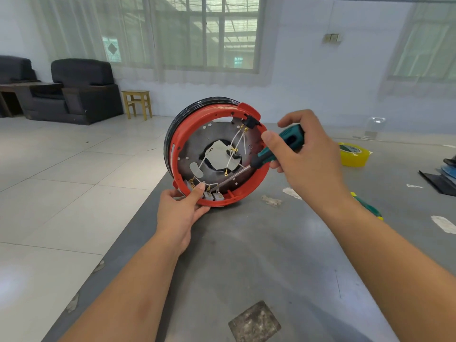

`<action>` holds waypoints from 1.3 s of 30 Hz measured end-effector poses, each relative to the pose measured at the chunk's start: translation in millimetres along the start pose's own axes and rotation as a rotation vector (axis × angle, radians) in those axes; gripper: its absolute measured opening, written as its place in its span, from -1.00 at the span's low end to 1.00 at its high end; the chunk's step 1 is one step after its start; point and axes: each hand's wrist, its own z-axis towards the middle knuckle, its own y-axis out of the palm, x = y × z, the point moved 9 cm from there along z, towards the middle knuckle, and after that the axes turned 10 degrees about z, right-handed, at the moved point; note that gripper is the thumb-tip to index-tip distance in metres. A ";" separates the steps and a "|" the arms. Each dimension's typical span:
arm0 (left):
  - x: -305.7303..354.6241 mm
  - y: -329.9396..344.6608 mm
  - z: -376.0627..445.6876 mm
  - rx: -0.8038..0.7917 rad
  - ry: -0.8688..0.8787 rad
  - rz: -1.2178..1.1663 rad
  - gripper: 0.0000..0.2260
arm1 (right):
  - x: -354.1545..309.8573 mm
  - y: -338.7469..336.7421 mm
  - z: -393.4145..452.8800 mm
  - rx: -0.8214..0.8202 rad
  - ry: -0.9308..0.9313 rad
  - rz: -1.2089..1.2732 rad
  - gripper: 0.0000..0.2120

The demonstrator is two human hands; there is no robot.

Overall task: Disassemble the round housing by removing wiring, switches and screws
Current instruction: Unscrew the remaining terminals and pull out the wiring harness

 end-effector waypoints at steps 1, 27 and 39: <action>0.2 -0.2 0.2 0.001 0.004 -0.003 -0.59 | -0.2 3.0 3.9 -0.005 0.004 -0.029 -0.76; -0.8 -5.6 -0.7 0.031 0.016 0.001 -0.69 | -13.7 21.3 -1.0 -0.144 -0.117 -0.162 -0.80; 0.9 -5.9 -3.0 0.072 0.018 -0.014 -0.61 | 2.1 -0.7 -54.6 -0.117 -0.178 -0.090 -0.71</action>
